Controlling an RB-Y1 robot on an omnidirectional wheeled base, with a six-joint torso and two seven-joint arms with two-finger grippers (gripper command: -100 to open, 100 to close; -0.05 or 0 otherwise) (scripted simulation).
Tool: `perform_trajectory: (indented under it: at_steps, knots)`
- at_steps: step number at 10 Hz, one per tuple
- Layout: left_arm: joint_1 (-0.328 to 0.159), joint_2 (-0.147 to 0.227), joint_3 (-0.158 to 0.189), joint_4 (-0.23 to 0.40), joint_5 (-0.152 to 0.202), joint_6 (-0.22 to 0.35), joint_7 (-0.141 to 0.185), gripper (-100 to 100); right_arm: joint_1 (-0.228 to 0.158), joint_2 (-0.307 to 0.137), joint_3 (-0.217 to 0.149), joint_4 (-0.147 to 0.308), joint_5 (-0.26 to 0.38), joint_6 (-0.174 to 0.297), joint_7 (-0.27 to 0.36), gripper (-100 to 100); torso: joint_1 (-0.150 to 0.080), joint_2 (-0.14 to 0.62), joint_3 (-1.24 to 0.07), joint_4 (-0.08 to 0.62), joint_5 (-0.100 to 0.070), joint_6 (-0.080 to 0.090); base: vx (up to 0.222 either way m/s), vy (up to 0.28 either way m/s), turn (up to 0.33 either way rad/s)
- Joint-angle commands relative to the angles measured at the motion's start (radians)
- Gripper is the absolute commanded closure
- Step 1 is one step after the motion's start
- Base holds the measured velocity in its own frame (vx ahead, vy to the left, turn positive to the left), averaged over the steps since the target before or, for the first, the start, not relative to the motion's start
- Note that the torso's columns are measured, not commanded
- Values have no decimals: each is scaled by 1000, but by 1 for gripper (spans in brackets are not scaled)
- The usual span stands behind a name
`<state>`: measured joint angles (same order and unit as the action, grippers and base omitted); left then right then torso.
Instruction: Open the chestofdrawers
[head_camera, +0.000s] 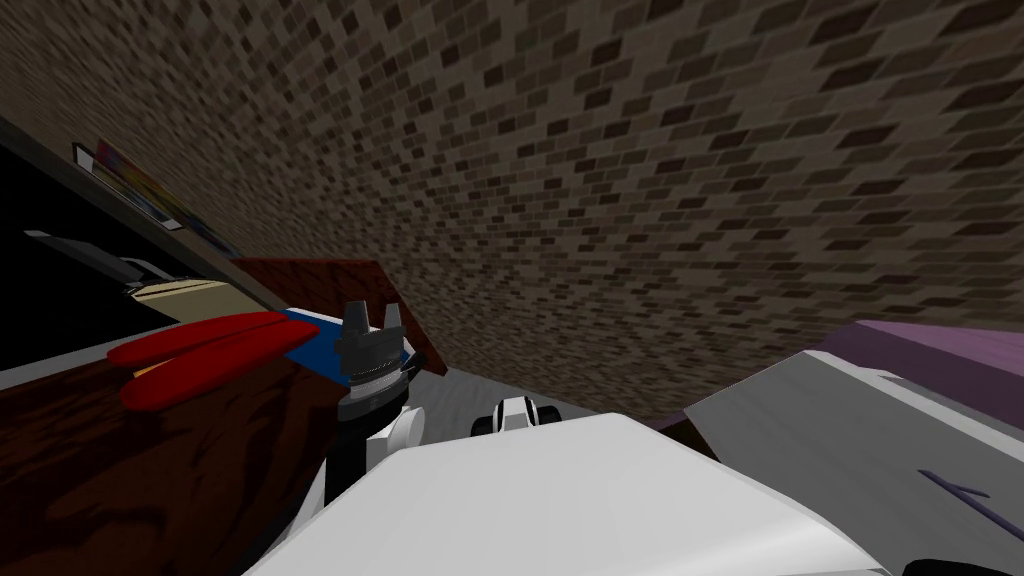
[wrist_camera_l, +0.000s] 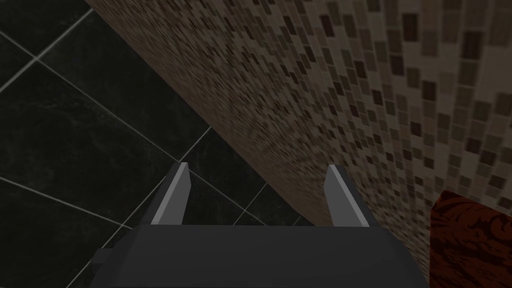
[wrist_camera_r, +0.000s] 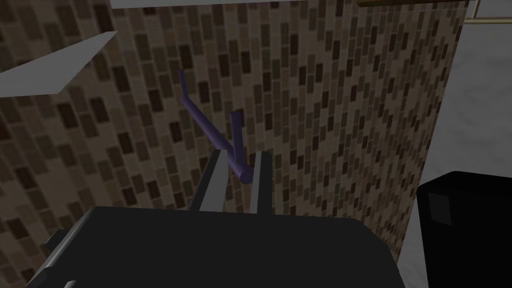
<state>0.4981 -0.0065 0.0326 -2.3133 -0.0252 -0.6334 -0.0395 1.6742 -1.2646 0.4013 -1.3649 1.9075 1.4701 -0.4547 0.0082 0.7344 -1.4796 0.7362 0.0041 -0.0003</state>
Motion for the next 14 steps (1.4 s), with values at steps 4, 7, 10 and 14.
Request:
perform_trajectory:
  at_steps: [4, 7, 10, 14]
  knots:
    - [0, 0, 0, 0, 0, 0, 0, 0, 17, -4, -6, -12, 11, 7, 8, 100, -1, 1, 0, 0, 1, 0, 70, 124, -24]
    - [0, 0, 0, 0, 0, 0, 0, 0, 21, -3, -6, -16, 15, 5, 11, 100, -2, 2, -1, 0, 3, -1, 64, 148, -15]
    - [0, 0, 0, 0, 0, 0, 0, 0, 103, -18, -14, -30, 23, 71, -6, -100, -10, 3, 2, 1, -4, 0, 37, -19, -29]
    - [0, 0, 0, 0, 0, 0, 0, 0, 169, -29, -22, -38, 28, 127, -21, -100, -7, 5, 4, 2, -4, 0, 33, -32, -17]
